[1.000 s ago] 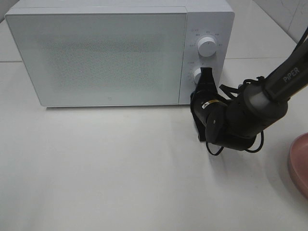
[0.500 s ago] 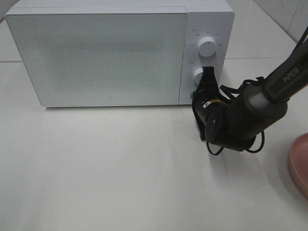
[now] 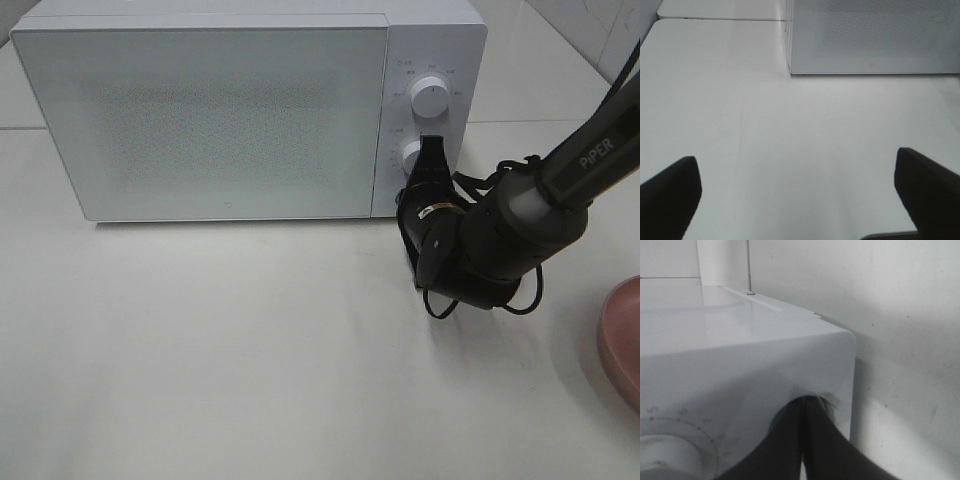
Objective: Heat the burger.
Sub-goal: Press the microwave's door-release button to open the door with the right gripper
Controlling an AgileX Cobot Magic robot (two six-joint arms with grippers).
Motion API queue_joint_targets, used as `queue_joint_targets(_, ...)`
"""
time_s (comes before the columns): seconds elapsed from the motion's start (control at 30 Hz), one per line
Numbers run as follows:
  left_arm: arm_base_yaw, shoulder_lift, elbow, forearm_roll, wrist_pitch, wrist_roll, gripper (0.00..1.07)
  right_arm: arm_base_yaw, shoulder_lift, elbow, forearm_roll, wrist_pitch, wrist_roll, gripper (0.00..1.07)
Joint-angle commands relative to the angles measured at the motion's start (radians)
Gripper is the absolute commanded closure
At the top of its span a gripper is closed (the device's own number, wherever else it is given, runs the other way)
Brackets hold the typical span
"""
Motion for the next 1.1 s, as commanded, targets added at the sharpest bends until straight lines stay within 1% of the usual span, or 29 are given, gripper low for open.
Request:
queue_joint_targets(0.03,-0.005,-0.016,0.002,0.000,-0.012,0.001,0.08,-0.019,-0.006,-0.074,-0.041,-0.146,-0.018,1.07)
queue_joint_targets(0.07,-0.005,-0.016,0.002,0.000,-0.012,0.001,0.08,-0.019,-0.006,-0.074,-0.041,-0.146,-0.018,1.07)
queue_joint_targets(0.1,-0.005,-0.016,0.002,0.000,-0.012,0.001,0.08,-0.019,0.008,-0.097,-0.041,-0.157,-0.018,1.07)
queue_joint_targets(0.27,-0.005,-0.016,0.002,0.000,-0.012,0.001,0.08,-0.019,0.042,-0.149,-0.019,-0.186,-0.022,1.07)
queue_joint_targets(0.4,-0.005,-0.016,0.002,0.000,-0.012,0.001,0.08,-0.019,0.046,-0.167,-0.015,-0.197,-0.059,1.07)
queue_joint_targets(0.9,-0.005,-0.016,0.002,0.000,-0.012,0.001,0.08,-0.018,0.046,-0.166,-0.016,-0.132,-0.075,1.07)
queue_joint_targets(1.1,-0.005,-0.016,0.002,0.000,-0.012,0.001,0.08,-0.016,0.014,-0.138,-0.016,-0.087,-0.080,1.07)
